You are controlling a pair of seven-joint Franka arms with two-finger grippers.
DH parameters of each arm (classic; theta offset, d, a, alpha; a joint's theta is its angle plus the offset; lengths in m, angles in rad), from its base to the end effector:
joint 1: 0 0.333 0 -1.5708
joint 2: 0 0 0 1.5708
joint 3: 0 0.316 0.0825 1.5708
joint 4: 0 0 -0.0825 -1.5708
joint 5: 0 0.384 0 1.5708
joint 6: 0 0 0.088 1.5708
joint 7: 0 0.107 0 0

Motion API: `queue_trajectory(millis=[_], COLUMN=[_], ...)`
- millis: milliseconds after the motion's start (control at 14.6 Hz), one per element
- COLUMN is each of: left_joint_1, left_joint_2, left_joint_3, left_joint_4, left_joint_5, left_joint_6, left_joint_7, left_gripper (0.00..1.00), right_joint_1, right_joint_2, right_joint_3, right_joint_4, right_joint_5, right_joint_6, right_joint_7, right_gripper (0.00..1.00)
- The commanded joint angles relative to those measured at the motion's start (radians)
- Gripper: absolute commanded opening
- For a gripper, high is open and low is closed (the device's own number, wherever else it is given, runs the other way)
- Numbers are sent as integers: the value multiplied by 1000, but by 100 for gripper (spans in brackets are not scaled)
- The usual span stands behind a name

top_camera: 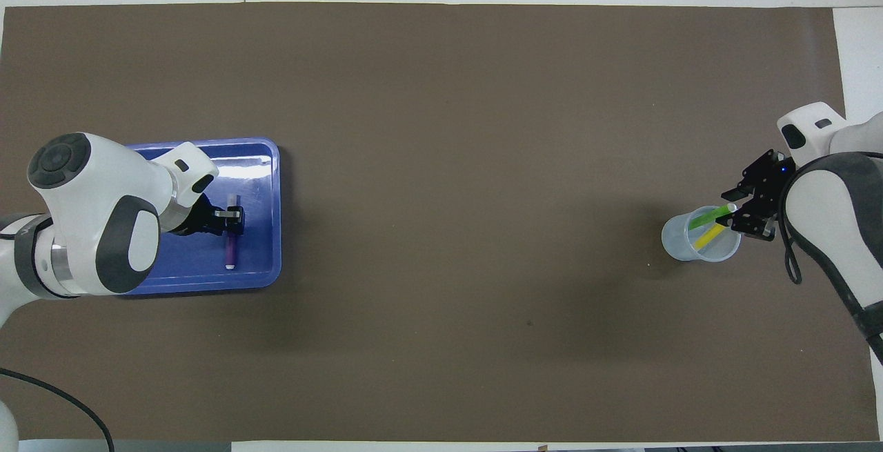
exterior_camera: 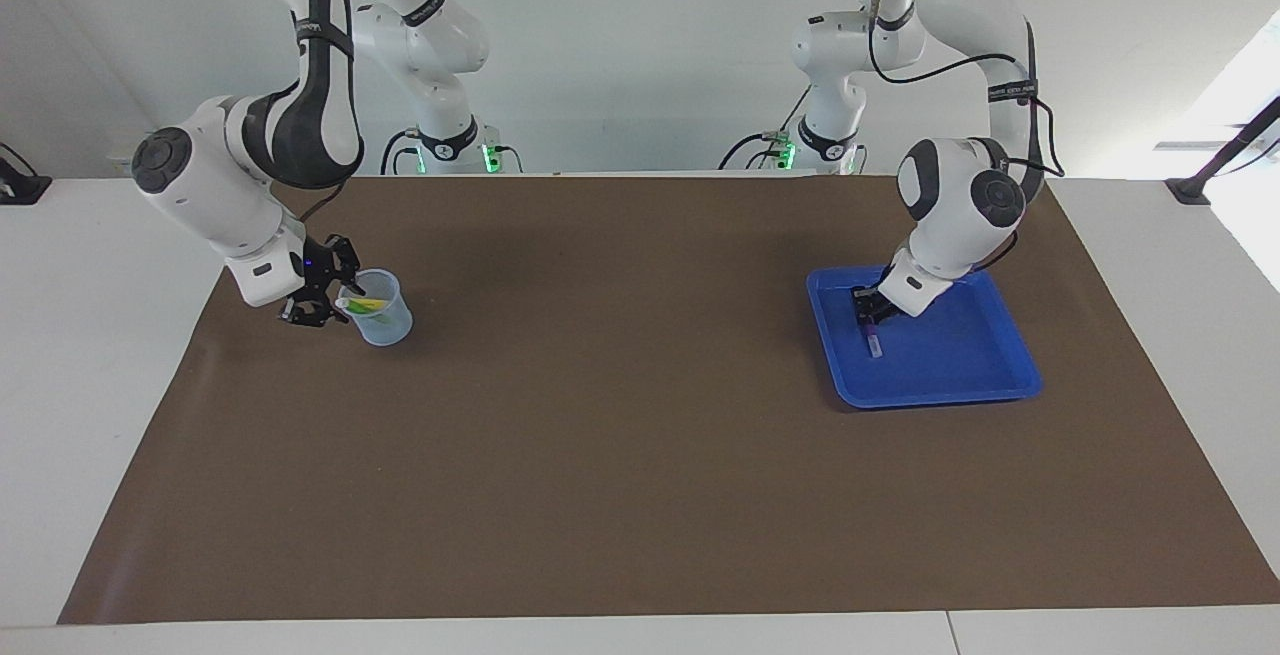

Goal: Right arm passes pens to left for tray arrangement
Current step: 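Release the purple marker with the left gripper while the right gripper grasps green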

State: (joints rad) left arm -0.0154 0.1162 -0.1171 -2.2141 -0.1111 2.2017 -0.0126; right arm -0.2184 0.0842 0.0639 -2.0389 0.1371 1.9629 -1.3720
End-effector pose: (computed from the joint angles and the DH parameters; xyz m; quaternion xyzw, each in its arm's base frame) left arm 0.5225 -0.0733 0.3159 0.9964 -0.0242 -0.0674 0.0447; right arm 0.5439 -0.0761 0.3907 -0.8334 -0.5431 0.0137 0.1012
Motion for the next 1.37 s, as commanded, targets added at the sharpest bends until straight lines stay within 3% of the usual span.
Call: queue_trajectory(millis=[0, 274, 548, 685, 890, 1096, 1301], left_joint_1=[-5, -5, 2, 3, 6, 8, -6], left_joint_2=[-3, -3, -3, -1, 11, 19, 14], left_joint_3=[4, 4, 4, 4, 4, 2, 1], left_joint_4=[-15, -15, -15, -12, 36, 149, 290], left_joint_5=[19, 18, 18, 18, 18, 16, 11], left_joint_6=[23, 24, 26, 26, 1, -149, -327], left_joint_7=[2, -1, 0, -1, -4, -10, -129], left_gripper=[100, 100, 100, 100, 100, 100, 100], right_joint_1=[-16, -13, -13, -13, -15, -13, -13], right_joint_2=[-27, -26, -26, -24, -24, -12, 5], right_joint_3=[11, 11, 11, 13, 13, 13, 13], right_joint_4=[-34, -29, -27, -26, -18, 29, 144], right_joint_5=[-11, -11, -11, -10, -7, -7, 7], right_joint_6=[22, 22, 22, 19, 7, -28, -172], right_joint_7=[-22, -19, -18, -12, 5, 7, 88], right_gripper=[40, 38, 30, 18, 8, 3, 3])
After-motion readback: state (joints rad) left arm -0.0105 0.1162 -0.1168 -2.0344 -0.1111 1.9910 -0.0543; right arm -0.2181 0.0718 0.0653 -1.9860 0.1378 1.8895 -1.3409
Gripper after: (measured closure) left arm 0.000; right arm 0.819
